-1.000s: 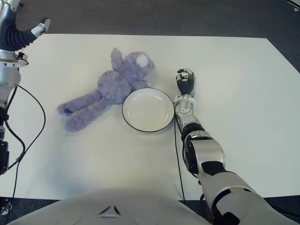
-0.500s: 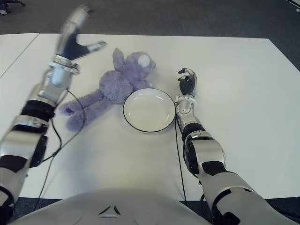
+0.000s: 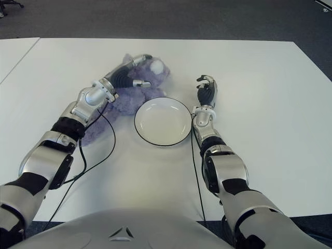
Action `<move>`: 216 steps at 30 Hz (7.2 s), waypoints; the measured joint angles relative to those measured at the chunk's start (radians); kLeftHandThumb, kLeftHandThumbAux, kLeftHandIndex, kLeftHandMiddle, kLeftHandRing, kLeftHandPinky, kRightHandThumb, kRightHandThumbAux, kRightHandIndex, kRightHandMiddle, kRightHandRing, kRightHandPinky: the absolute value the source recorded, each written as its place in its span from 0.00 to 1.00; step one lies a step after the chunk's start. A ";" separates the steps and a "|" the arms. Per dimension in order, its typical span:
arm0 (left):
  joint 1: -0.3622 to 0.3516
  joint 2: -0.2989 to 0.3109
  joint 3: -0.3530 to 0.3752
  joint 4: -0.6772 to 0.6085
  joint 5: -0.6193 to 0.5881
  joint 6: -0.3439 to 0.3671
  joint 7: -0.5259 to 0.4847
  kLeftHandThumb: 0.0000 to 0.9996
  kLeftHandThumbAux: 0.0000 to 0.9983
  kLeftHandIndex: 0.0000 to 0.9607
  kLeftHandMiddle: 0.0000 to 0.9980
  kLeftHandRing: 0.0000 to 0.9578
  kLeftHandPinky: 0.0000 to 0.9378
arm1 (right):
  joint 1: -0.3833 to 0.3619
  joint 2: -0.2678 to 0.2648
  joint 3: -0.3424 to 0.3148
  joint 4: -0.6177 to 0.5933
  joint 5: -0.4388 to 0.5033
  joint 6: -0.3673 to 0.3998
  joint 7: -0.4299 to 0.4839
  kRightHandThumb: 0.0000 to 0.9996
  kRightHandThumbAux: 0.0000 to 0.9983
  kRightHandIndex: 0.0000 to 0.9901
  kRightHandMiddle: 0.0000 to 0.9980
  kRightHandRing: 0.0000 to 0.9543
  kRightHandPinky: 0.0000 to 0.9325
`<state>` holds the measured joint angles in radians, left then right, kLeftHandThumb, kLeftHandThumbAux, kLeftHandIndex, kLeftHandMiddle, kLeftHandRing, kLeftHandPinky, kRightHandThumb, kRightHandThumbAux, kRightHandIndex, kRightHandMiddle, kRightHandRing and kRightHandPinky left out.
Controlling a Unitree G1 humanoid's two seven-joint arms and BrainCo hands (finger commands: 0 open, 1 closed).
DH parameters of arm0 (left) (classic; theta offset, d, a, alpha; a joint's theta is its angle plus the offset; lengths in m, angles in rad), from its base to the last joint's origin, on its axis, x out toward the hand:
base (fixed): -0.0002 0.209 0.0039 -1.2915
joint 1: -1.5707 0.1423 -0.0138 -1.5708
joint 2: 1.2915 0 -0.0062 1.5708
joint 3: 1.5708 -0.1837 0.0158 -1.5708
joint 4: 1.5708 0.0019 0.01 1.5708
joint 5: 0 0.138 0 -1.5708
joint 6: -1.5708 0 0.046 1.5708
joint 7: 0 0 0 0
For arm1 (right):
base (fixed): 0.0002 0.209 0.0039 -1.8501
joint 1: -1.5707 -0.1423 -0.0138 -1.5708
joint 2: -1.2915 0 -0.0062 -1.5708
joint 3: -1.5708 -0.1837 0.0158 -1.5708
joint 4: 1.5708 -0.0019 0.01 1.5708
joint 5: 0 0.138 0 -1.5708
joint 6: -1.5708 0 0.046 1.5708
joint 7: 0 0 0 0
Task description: Put the doll into the plate.
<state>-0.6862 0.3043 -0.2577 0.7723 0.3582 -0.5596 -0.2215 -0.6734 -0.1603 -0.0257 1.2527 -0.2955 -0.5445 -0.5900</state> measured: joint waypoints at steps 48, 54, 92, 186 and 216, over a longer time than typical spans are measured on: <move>0.291 0.146 0.009 -0.586 -0.118 0.277 -0.284 0.00 0.57 0.00 0.00 0.00 0.00 | 0.000 -0.003 0.023 0.003 -0.017 0.014 -0.038 0.97 0.68 0.44 0.21 0.52 0.38; 0.326 0.155 0.012 -0.590 0.015 0.235 -0.104 0.00 0.55 0.00 0.00 0.00 0.00 | -0.001 -0.003 0.023 0.003 -0.017 0.014 -0.036 1.00 0.69 0.44 0.21 0.47 0.47; 0.393 0.192 0.055 -0.580 0.621 0.519 0.899 0.15 0.28 0.00 0.00 0.00 0.00 | -0.002 -0.008 0.025 0.000 -0.018 0.011 -0.015 1.00 0.71 0.41 0.19 0.39 0.53; 0.267 0.107 -0.033 -0.054 0.333 0.435 0.585 0.06 0.49 0.10 0.00 0.00 0.08 | 0.005 -0.033 0.017 0.002 -0.017 0.011 0.008 1.00 0.70 0.45 0.16 0.47 0.46; 0.306 0.239 -0.046 -0.290 -0.012 0.295 0.018 0.28 0.56 0.79 0.83 0.88 0.93 | 0.003 -0.015 -0.026 0.000 -0.014 0.010 -0.062 1.00 0.71 0.45 0.26 0.39 0.53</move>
<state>-0.3807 0.5436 -0.3033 0.4826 0.3461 -0.2646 -0.2034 -0.6703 -0.1756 -0.0520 1.2526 -0.3096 -0.5346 -0.6519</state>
